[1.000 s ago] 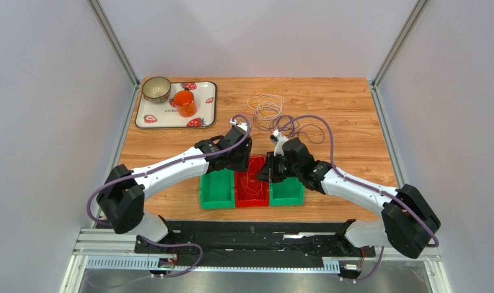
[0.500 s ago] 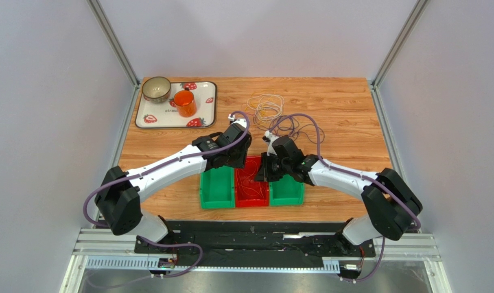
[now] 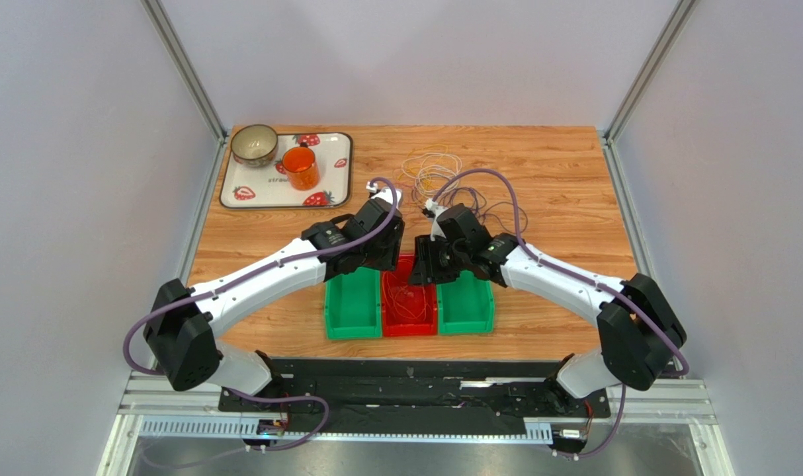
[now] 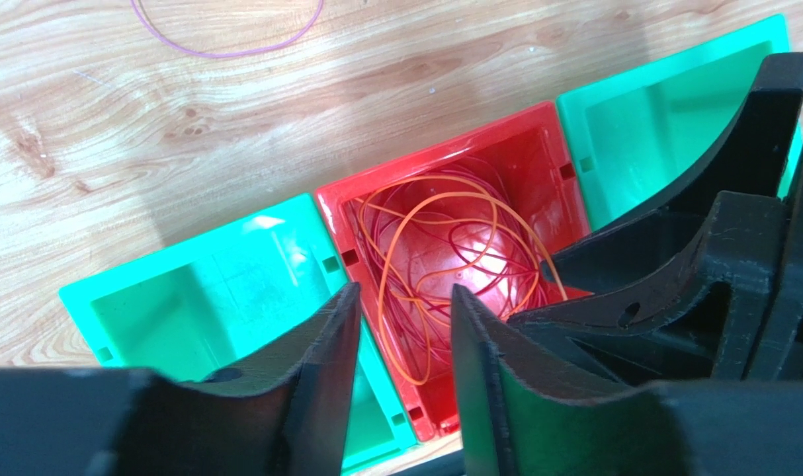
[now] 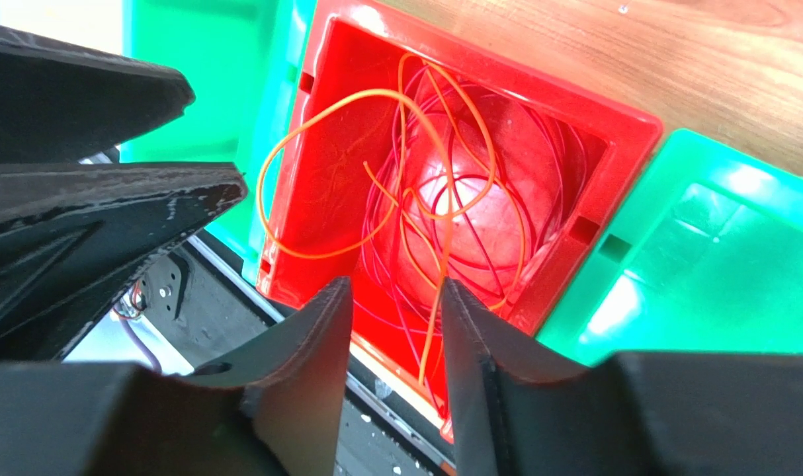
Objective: Untangle the cables
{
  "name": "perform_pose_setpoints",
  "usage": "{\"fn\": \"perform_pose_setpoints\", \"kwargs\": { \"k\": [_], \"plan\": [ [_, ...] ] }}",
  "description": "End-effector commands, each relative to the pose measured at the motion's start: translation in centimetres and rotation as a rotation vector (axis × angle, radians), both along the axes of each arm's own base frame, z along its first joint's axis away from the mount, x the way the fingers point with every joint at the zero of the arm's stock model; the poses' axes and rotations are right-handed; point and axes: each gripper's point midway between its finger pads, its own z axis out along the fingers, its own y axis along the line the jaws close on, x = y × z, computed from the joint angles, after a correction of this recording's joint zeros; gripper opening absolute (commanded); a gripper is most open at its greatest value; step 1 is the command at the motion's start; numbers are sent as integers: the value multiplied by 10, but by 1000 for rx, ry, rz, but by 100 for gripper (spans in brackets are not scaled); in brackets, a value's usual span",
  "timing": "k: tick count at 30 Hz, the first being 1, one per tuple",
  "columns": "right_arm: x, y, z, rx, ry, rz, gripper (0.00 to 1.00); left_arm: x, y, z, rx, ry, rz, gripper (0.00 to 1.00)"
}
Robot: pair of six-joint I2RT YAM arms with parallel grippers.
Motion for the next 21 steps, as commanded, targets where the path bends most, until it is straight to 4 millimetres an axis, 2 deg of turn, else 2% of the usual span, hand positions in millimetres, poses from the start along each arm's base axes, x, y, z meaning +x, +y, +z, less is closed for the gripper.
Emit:
{"fn": "perform_pose_setpoints", "kwargs": {
  "k": [1,4,5,7,8,11,14,17,21],
  "plan": [
    [0,-4,26,-14,-39,6,44,1,2,18,-37,-57,-10,50],
    [2,-10,40,-32,-71,1,48,1,7,26,-51,-77,-7,53],
    [4,-11,46,-33,-86,-3,53,1,10,31,-59,-87,-6,54],
    [6,-19,53,-62,-117,-17,54,4,17,36,-68,-97,6,56],
    [8,-22,58,-65,-132,-27,47,3,20,43,-83,-105,6,56],
    [9,-21,69,-51,-155,-30,17,5,33,56,-91,-128,23,56],
    [4,-10,71,3,-125,-2,1,6,48,70,-74,-151,38,56],
    [-4,2,62,41,-61,31,0,3,65,84,-49,-167,57,56],
    [-7,5,43,4,-32,39,0,-1,83,101,-19,-186,57,57]
  ]
}}
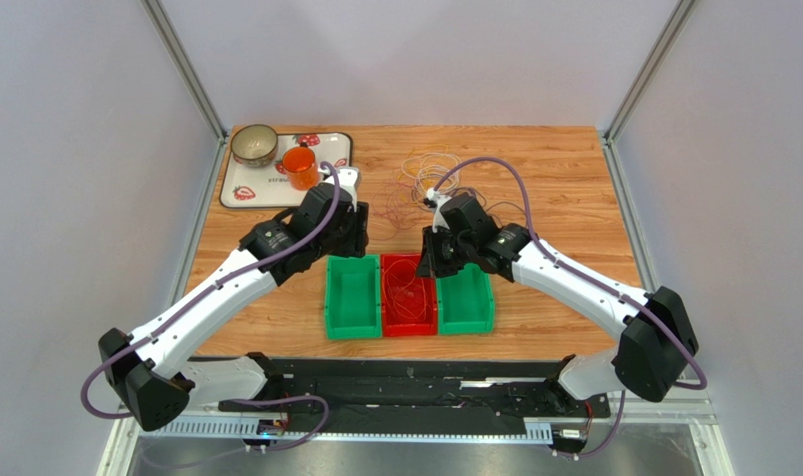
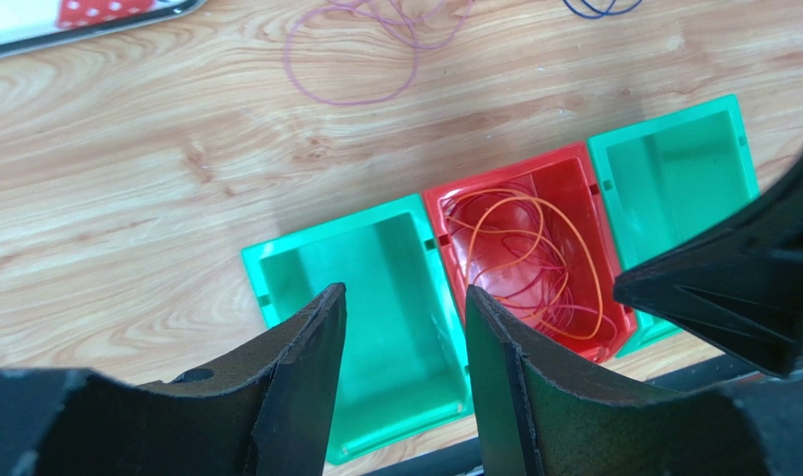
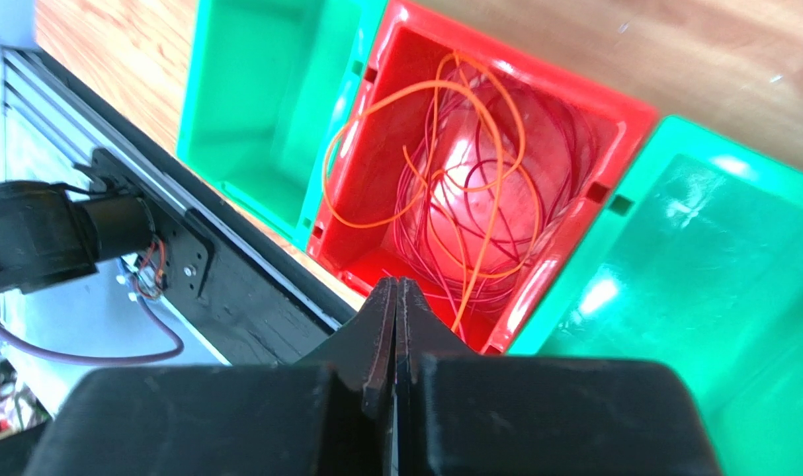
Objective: Untangle the cables
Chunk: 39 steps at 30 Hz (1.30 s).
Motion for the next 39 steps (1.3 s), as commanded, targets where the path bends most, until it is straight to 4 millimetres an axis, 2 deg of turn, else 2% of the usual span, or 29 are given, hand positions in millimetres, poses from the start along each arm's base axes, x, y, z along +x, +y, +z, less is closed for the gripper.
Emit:
{"fn": "perform_pose_setpoints", "kwargs": {
  "k": [1,5,6,10,13,16,24,28,31,33,34,35,37,38,39],
  "plan": [
    [-3,11,-13,0,24,21,0,-6,26,34,52,-59,-3,57],
    [7,10,-33,-58,16,16,0,-3,52,37,165,-87,53,57],
    [11,10,-45,-89,29,11,0,-1,57,39,182,-94,64,57],
    [26,5,-66,-160,40,-10,0,1,68,41,212,-109,89,57],
    [36,-3,-78,-186,62,-34,0,4,75,39,239,-122,115,57],
    [40,-5,-79,-199,66,-31,0,7,79,35,238,-121,129,57],
    [40,5,-45,-150,45,18,0,13,81,21,223,-89,128,57],
    [49,11,-8,-116,-16,24,8,13,83,17,233,-82,129,57],
    [56,8,8,-132,-59,18,16,13,85,15,244,-79,133,57],
    [68,9,23,-135,-119,1,19,13,86,15,252,-79,134,57],
    [74,10,23,-145,-130,-7,23,13,88,14,263,-78,140,57],
    [83,13,34,-140,-162,-25,24,13,90,13,273,-77,148,57],
    [96,16,32,-153,-165,-34,25,13,97,12,305,-75,171,57],
    [106,19,42,-146,-188,-53,26,13,99,12,311,-75,178,57],
    [111,20,43,-151,-195,-59,27,12,99,11,316,-73,180,57]
  ]
}}
